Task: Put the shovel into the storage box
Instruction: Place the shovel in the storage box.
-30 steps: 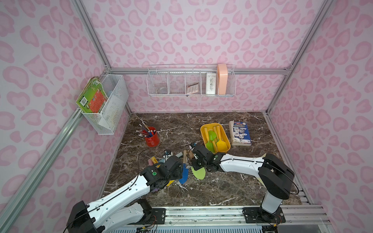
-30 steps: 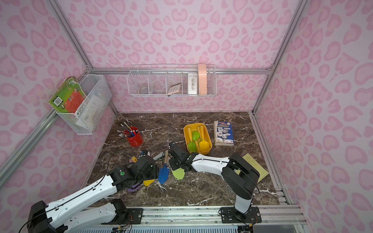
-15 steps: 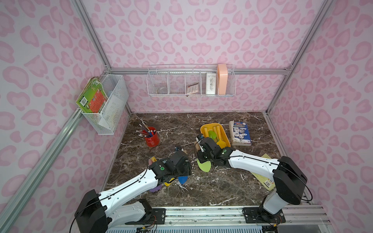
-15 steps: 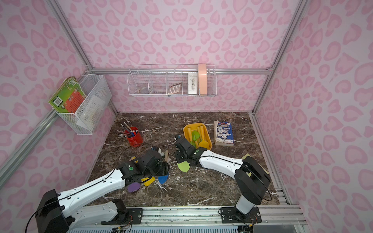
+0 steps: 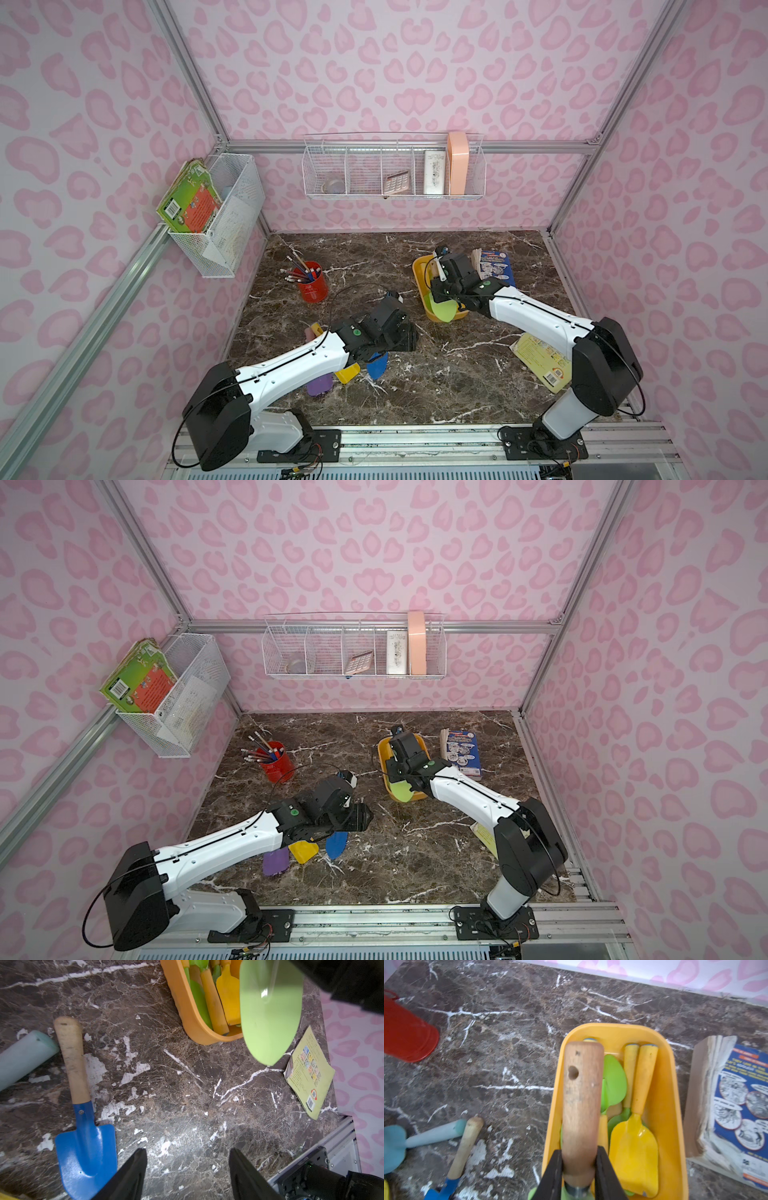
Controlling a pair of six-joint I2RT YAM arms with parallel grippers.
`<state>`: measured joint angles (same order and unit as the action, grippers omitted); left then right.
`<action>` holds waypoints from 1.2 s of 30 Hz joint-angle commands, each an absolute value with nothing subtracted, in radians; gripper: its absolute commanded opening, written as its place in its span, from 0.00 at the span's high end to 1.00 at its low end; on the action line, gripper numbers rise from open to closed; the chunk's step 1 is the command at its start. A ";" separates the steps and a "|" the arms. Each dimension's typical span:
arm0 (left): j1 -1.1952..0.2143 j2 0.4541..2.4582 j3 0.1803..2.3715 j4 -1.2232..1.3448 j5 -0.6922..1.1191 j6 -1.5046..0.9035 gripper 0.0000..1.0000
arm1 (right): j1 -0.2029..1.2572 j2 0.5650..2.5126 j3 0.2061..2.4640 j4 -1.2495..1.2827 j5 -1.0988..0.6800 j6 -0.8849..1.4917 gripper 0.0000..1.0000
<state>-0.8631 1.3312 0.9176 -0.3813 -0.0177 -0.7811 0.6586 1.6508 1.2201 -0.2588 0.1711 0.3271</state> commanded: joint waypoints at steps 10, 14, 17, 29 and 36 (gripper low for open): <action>-0.865 1.306 0.905 -0.390 -0.028 -0.772 0.32 | 0.523 1.775 1.299 -0.170 0.168 0.231 0.85; -0.865 1.304 0.904 -0.388 -0.028 -0.773 0.32 | 0.492 1.803 1.305 -0.145 0.140 0.219 0.85; -0.867 1.305 0.895 -0.372 -0.026 -0.775 0.32 | 0.478 1.823 1.311 -0.134 0.125 0.216 0.85; -0.867 1.330 0.899 -0.353 -0.015 -0.778 0.32 | 0.474 1.872 1.289 -0.085 0.101 0.206 0.85; -0.867 1.324 0.887 -0.353 -0.018 -0.784 0.33 | 0.471 1.882 1.288 -0.085 0.098 0.169 0.83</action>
<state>-0.8673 1.3300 0.8902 -0.3592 -0.0170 -0.7822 0.4736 1.8759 1.2881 -0.1059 0.1066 0.1932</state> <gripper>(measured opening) 0.676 0.233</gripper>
